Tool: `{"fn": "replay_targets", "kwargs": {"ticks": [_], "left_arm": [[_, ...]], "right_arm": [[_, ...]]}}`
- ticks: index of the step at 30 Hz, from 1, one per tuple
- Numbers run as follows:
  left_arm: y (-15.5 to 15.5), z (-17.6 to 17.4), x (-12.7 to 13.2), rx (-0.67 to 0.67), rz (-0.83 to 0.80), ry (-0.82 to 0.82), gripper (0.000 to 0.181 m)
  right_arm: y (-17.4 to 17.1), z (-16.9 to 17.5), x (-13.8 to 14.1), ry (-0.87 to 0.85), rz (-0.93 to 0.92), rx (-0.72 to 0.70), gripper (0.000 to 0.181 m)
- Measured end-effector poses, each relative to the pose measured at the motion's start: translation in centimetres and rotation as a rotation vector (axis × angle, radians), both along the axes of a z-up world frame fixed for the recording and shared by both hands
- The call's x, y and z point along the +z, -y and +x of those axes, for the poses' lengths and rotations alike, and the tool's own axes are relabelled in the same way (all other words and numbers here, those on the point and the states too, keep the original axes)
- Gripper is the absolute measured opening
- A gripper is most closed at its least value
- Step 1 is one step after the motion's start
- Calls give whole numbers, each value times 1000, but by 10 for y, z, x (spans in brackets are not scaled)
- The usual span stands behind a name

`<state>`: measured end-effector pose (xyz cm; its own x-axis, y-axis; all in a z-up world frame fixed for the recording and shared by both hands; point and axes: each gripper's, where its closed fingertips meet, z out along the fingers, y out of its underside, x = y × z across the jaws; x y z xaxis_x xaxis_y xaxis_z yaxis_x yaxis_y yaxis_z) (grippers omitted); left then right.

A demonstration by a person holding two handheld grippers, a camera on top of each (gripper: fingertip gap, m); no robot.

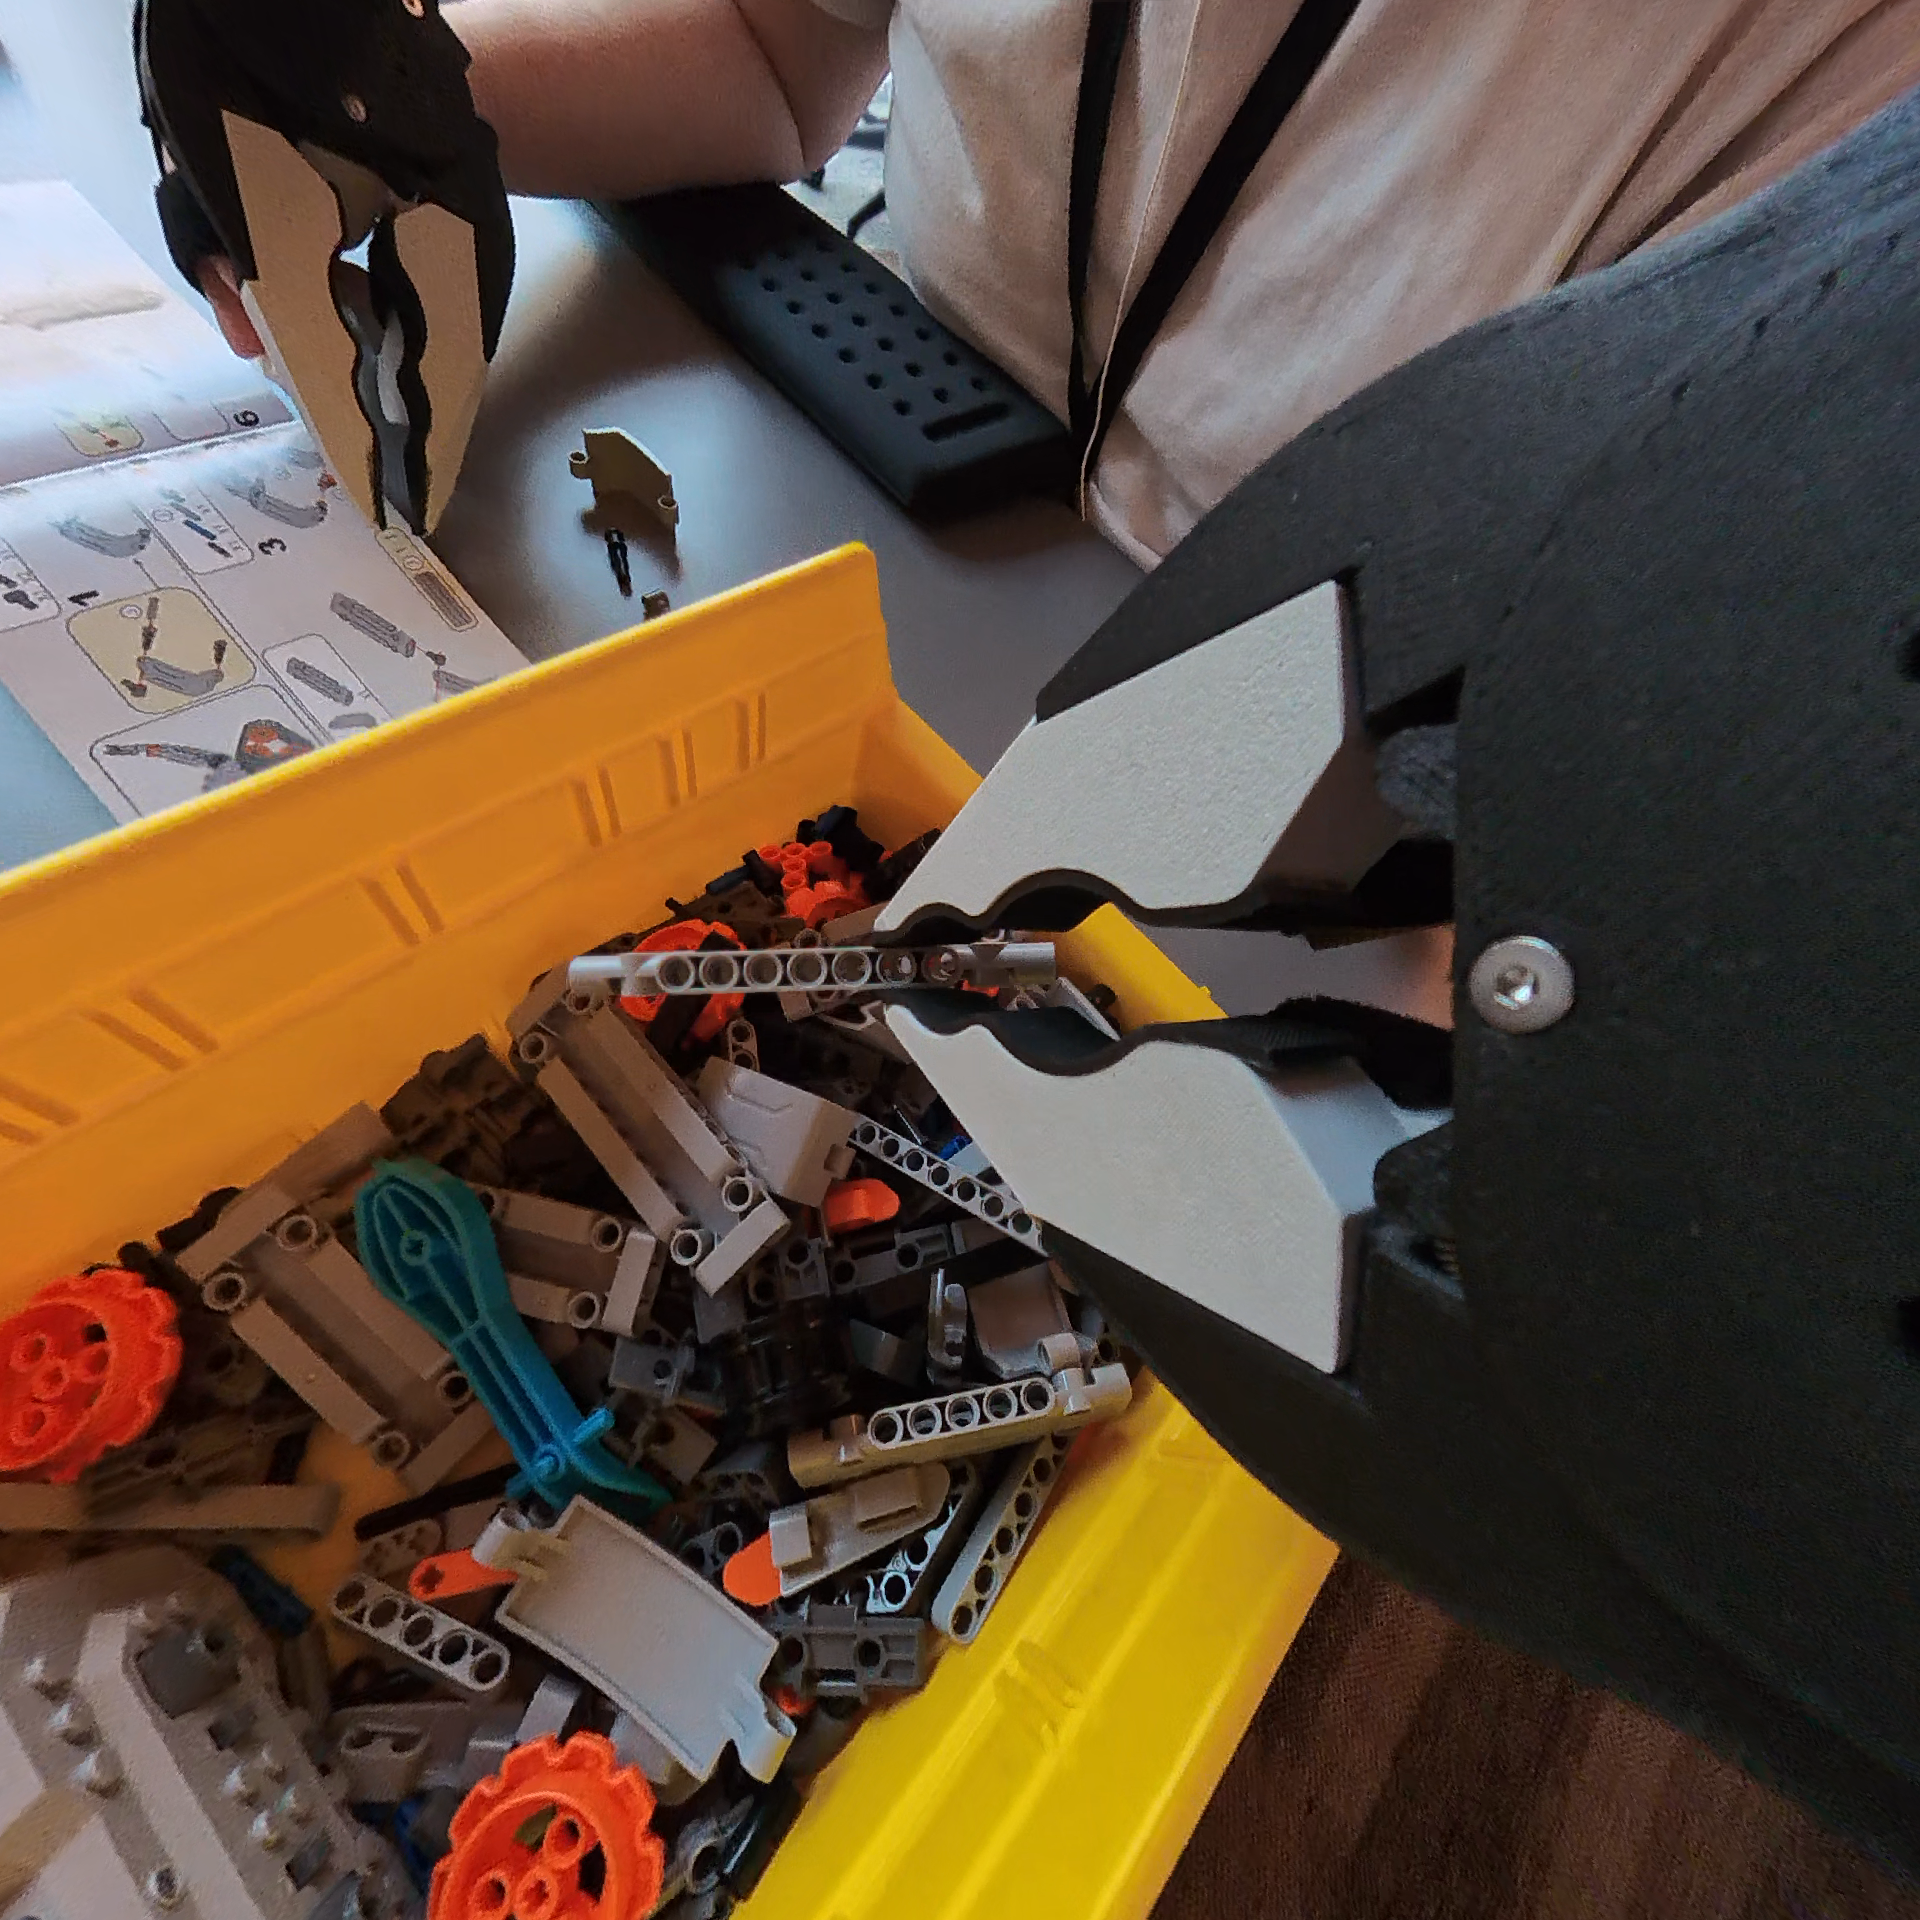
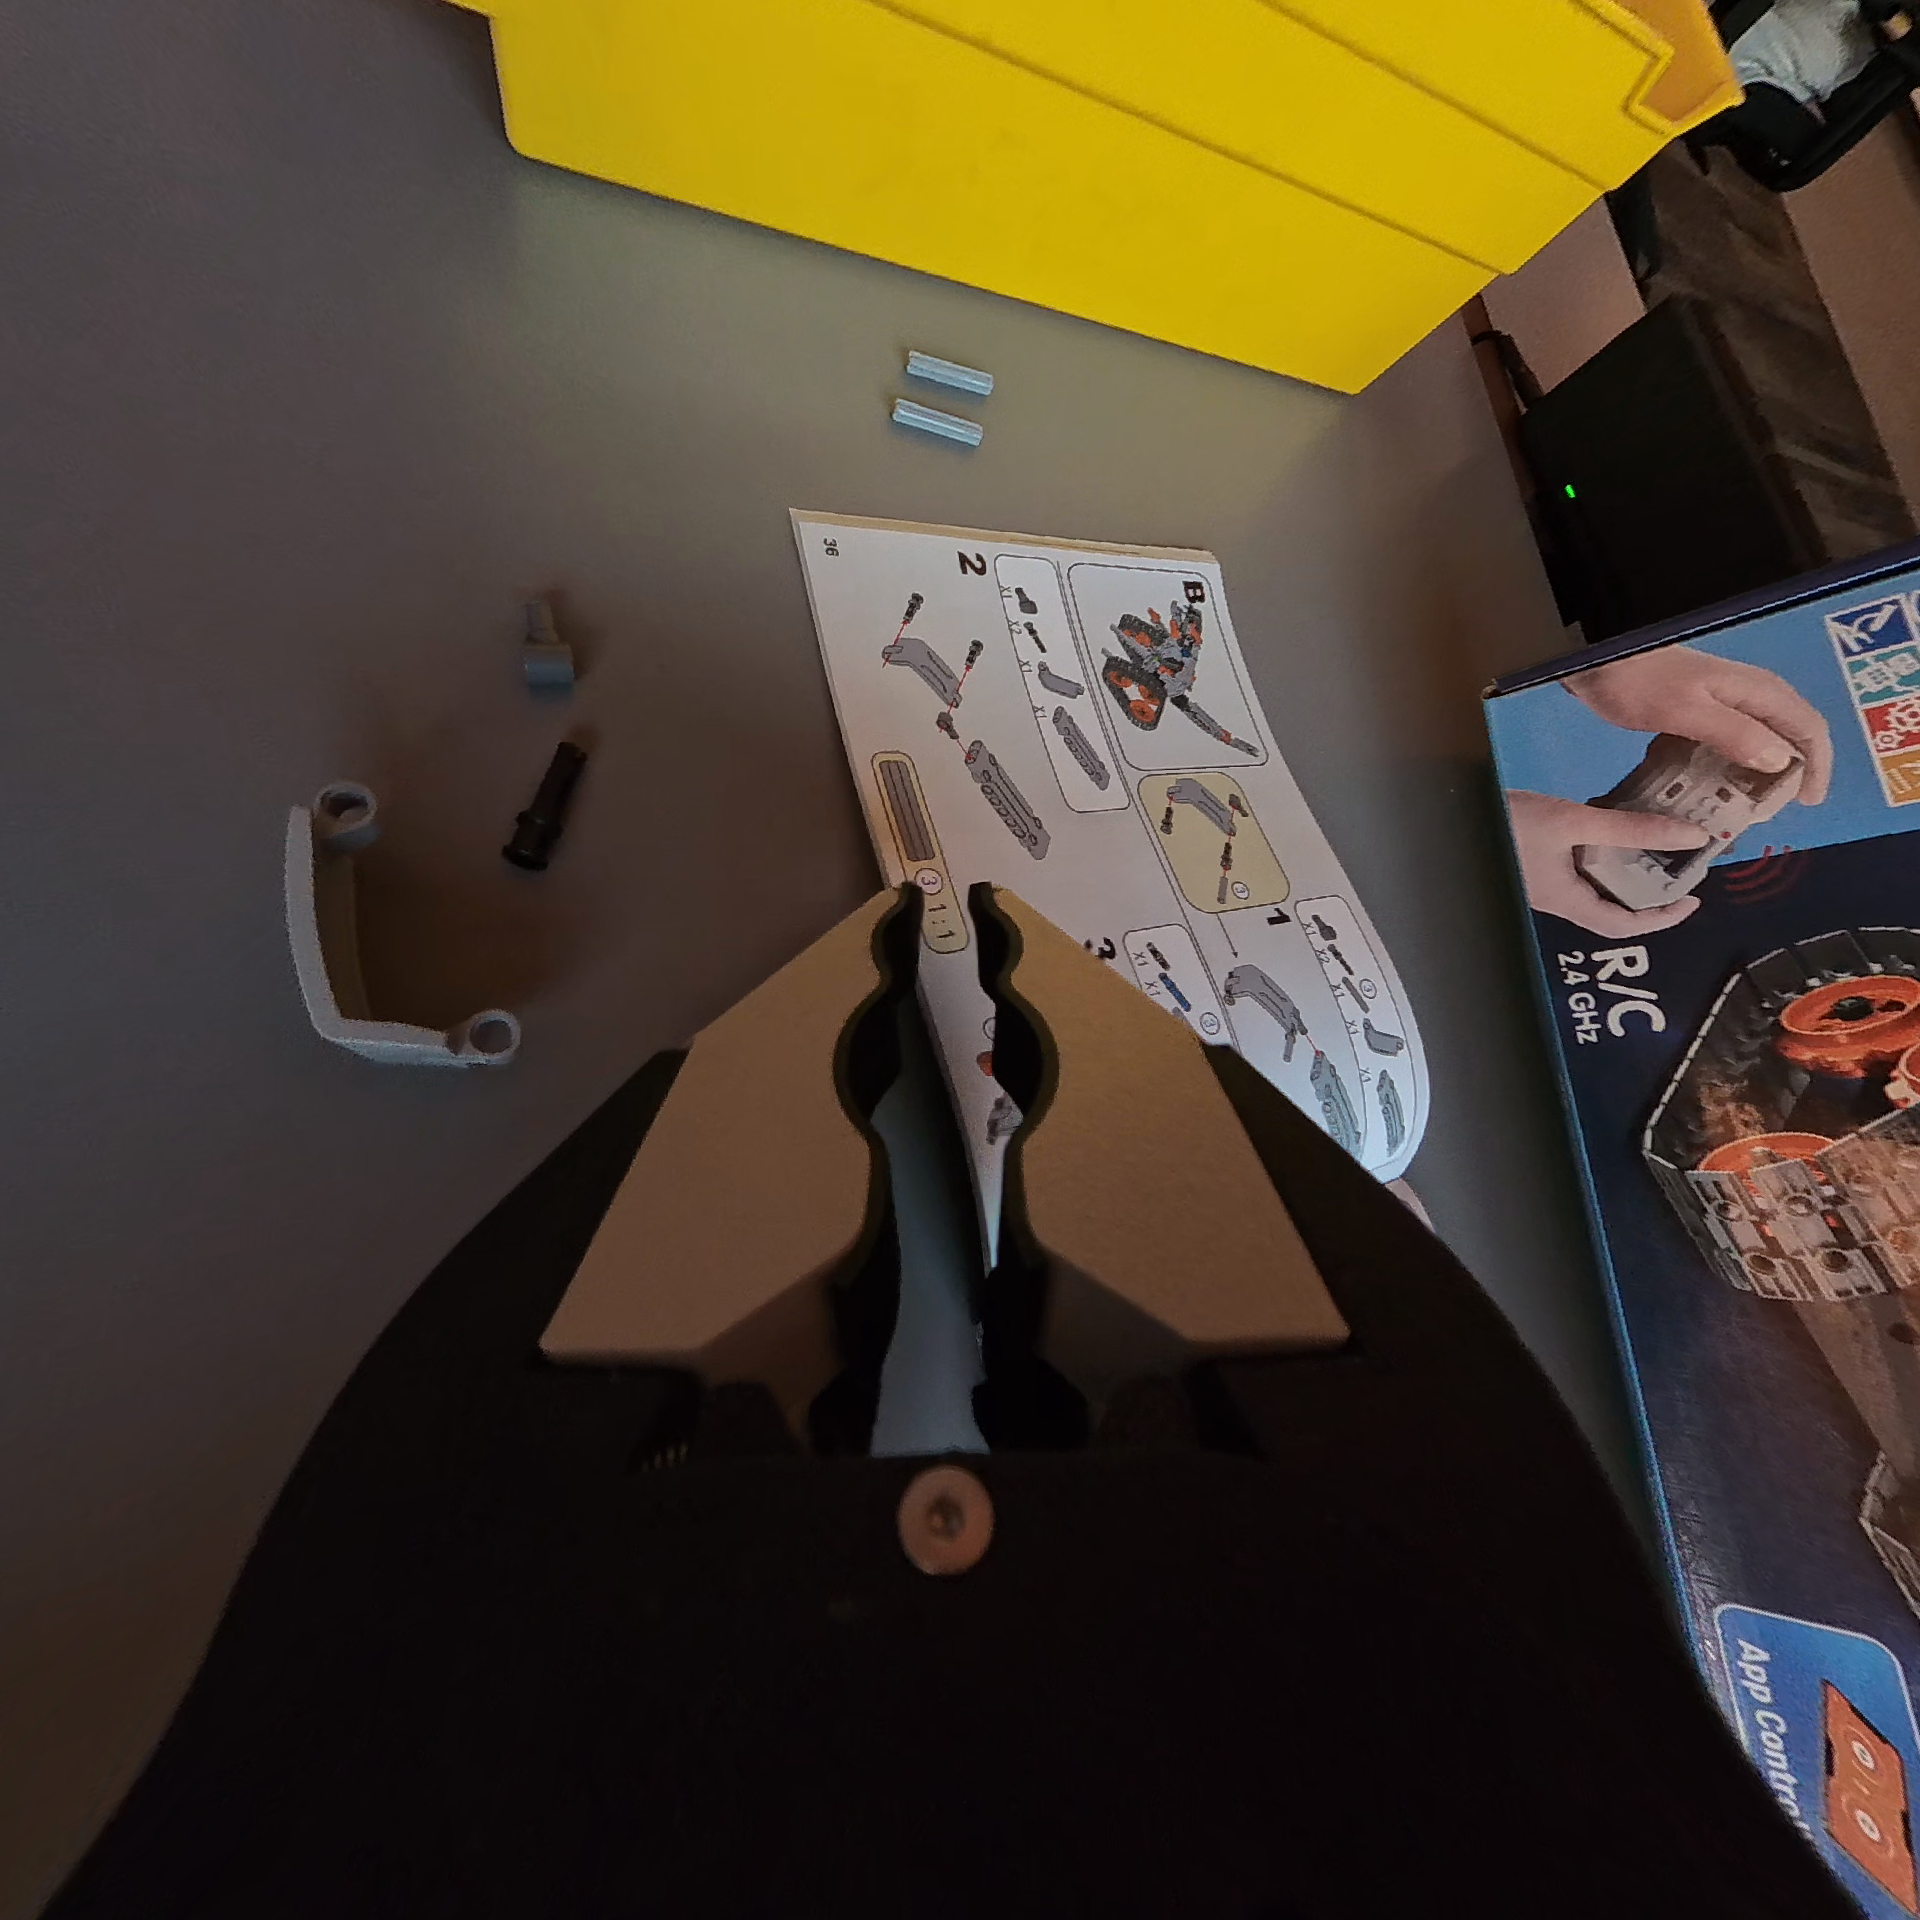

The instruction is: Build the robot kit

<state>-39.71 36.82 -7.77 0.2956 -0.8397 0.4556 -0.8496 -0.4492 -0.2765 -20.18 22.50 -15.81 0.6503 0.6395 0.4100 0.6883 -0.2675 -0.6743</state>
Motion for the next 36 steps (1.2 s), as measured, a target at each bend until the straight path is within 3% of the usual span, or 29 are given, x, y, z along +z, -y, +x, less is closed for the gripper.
{"fn": "replay_targets", "kwargs": {"ticks": [5, 11, 15, 20, 26, 36], "left_arm": [[16, 13, 12, -47, -19, 52, 6], [72, 58, 54, -259, -64, 291, 6], [97, 79, 46, -328, -99, 276, 6], [113, 106, 22, -340, -129, 218, 6], [132, 124, 17, -344, -203, 234, 6], [150, 120, 5, -421, -237, 172, 6]], "right_arm": [[-2, 9, 9, 13, 44, -30, 9], [-2, 31, 46, -13, 190, -85, 15], [6, 31, 69, -34, 266, -43, 25], [14, 5, 87, -51, 337, 59, 34], [7, -18, 82, 66, 414, 93, 47], [8, -41, 82, 21, 414, 154, 48]]}}
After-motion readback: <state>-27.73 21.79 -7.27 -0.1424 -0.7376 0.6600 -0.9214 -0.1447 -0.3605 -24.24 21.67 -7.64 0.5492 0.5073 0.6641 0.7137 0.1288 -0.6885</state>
